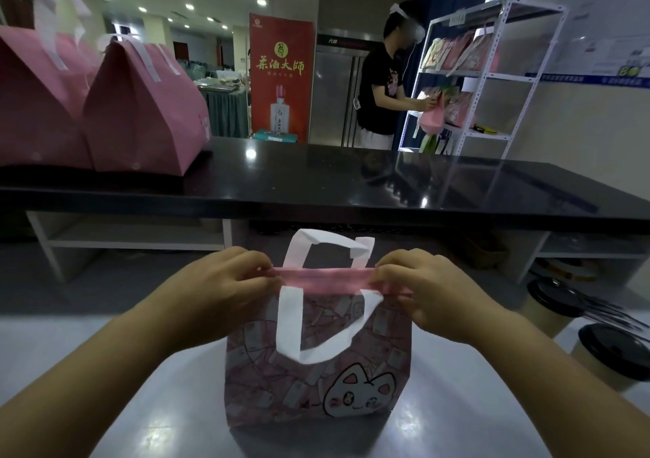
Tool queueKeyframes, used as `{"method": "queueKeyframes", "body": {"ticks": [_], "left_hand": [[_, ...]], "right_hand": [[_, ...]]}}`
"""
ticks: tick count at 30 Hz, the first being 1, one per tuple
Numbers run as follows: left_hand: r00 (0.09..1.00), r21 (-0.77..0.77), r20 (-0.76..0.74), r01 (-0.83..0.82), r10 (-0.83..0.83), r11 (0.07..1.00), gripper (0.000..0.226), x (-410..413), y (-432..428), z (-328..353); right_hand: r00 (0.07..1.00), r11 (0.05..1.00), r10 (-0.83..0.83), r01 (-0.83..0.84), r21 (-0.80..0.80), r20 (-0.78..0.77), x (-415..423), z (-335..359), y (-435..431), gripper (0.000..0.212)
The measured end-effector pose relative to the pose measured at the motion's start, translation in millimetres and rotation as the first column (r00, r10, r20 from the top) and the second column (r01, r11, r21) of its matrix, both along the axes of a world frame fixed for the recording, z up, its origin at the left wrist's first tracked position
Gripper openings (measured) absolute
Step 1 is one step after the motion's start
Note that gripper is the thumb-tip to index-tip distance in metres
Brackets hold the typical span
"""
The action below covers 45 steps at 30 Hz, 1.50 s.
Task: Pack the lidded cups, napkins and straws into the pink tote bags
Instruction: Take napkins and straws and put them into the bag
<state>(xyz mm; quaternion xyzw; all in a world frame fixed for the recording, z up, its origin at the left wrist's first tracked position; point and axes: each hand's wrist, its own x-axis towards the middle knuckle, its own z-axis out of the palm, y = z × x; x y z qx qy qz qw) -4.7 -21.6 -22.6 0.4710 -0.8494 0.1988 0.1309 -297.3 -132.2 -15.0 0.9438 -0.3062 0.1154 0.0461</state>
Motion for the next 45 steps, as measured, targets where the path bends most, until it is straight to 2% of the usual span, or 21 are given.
{"method": "queueKeyframes", "body": {"ticks": [4,8,10,14,17,20,24,26,28,30,33,42,45], "left_hand": [[0.995,0.019,-0.094,-0.041,0.042,0.999,0.035,-3,0,1],[0.963,0.100,-0.245,-0.087,0.110,0.991,0.033,-9,-13,7],[0.943,0.147,-0.285,-0.133,0.170,0.980,0.030,-10,-22,6],[0.921,0.219,-0.267,-0.228,0.283,0.949,0.027,-16,-34,5],[0.923,0.199,-0.222,-0.271,0.313,0.942,0.038,-23,-40,2],[0.915,0.158,-0.270,-0.265,0.299,0.951,0.035,-28,-42,-5],[0.883,0.169,-0.361,-0.253,0.299,0.953,0.030,-24,-42,-12],[0.864,0.203,-0.412,-0.221,0.288,0.954,0.025,-19,-39,-12],[0.857,0.225,-0.442,-0.179,0.264,0.958,0.020,-14,-35,-11],[0.855,0.238,-0.451,-0.161,0.255,0.958,0.019,-11,-33,-11],[0.844,0.245,-0.454,-0.191,0.286,0.951,0.017,-3,-28,-11],[0.838,0.358,-0.446,-0.154,0.313,0.921,0.021,16,-15,-6],[0.825,0.354,-0.455,-0.178,0.336,0.918,0.019,21,-12,-8]], "right_hand": [[0.998,0.992,-0.025,0.018,0.123,0.056,2,4,-1,0.021],[0.993,0.998,-0.035,0.029,0.056,0.110,14,13,-6,0.012],[0.993,0.999,-0.031,0.029,0.018,0.113,22,16,-6,0.018],[0.993,0.998,-0.063,0.066,-0.023,0.096,40,12,-5,0.039],[0.987,0.991,-0.123,0.127,-0.034,0.103,52,4,-3,0.039],[0.977,0.985,-0.160,0.166,-0.036,0.140,59,-3,-2,0.033],[0.976,0.990,-0.133,0.123,0.072,0.170,58,-5,-2,0.021],[0.967,0.976,-0.115,0.067,0.207,0.226,50,-2,-4,0.012],[0.955,0.951,-0.108,0.019,0.309,0.276,43,0,-5,0.016],[0.960,0.953,-0.117,0.037,0.300,0.253,37,0,-5,0.016],[0.964,0.966,-0.193,0.154,0.206,0.183,29,1,-6,0.004],[0.956,0.893,-0.224,0.124,0.432,0.188,19,2,-8,0.020],[0.945,0.880,-0.258,0.144,0.452,0.201,17,-3,-11,0.021]]}}
